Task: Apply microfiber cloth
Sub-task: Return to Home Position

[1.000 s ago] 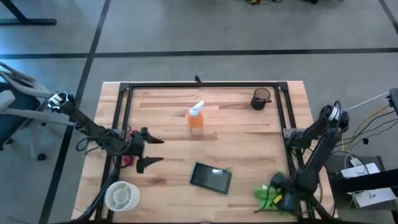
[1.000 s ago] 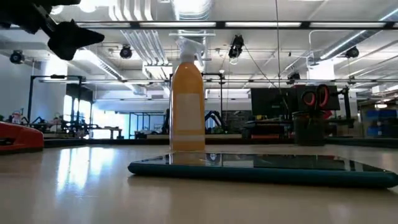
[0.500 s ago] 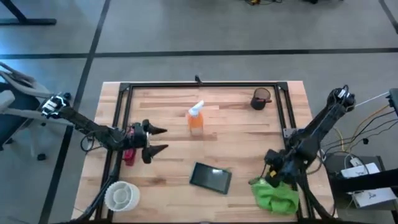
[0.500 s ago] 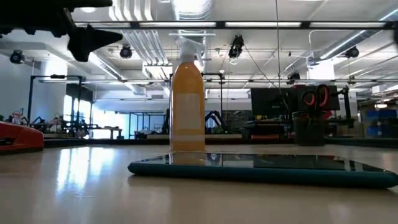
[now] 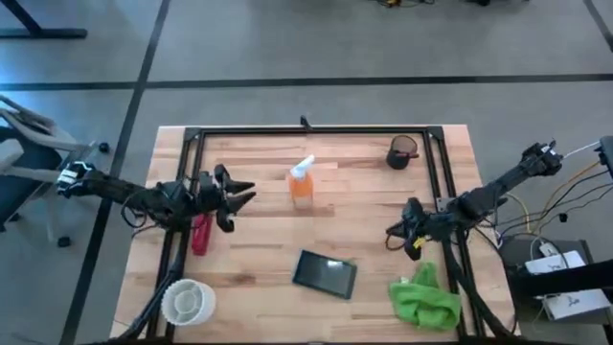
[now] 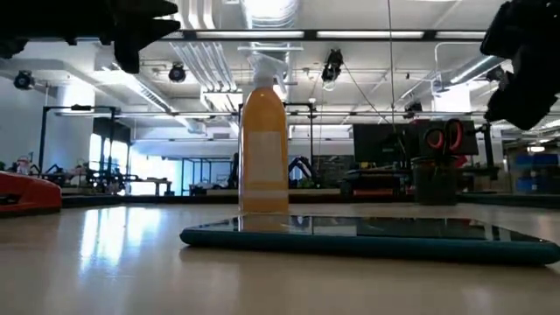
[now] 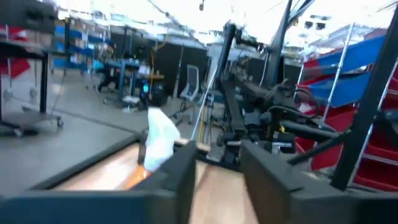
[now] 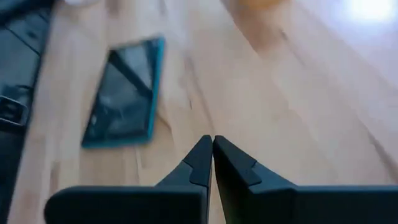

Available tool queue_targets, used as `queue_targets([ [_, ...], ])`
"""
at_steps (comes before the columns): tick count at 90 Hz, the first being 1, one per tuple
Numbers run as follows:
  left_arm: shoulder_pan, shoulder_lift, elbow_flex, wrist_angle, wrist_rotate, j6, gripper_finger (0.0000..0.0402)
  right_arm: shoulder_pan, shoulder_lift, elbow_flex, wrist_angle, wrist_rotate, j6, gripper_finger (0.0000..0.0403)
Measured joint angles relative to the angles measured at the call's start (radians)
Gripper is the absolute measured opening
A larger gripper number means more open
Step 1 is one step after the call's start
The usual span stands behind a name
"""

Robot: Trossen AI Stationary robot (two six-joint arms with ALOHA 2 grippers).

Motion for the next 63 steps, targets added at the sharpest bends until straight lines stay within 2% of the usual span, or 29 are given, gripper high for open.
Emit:
queue_targets([
  [7,0.001,-0.026,-0.007,-0.004,-0.005,0.013,0.0021,-0.019,-0.089,-0.064,0.075,0.001,-0.087,0.0000],
  [11,0.001,-0.042,-0.011,-0.003,-0.006,0.019,0.0009,-0.026,-0.146,-0.100,0.137,-0.002,-0.134,0.0000],
  [24,0.001,-0.110,-0.019,-0.108,-0.006,0.042,0.0014,-0.030,-0.358,-0.197,0.225,-0.006,-0.263,0.0000],
  [39,0.001,-0.219,-0.028,-0.213,-0.012,0.040,0.0002,-0.031,-0.593,-0.268,0.241,-0.017,-0.388,0.0000],
  [48,0.002,-0.278,-0.047,-0.244,-0.015,0.043,0.0003,-0.035,-0.596,-0.256,0.257,-0.070,-0.458,0.0000],
  [58,0.002,-0.341,-0.086,-0.250,-0.016,0.061,0.0001,-0.057,-0.592,-0.244,0.264,-0.087,-0.470,0.0000],
  [63,0.003,-0.371,-0.112,-0.261,-0.014,0.072,0.0001,-0.077,-0.596,-0.247,0.255,-0.135,-0.470,0.0000],
])
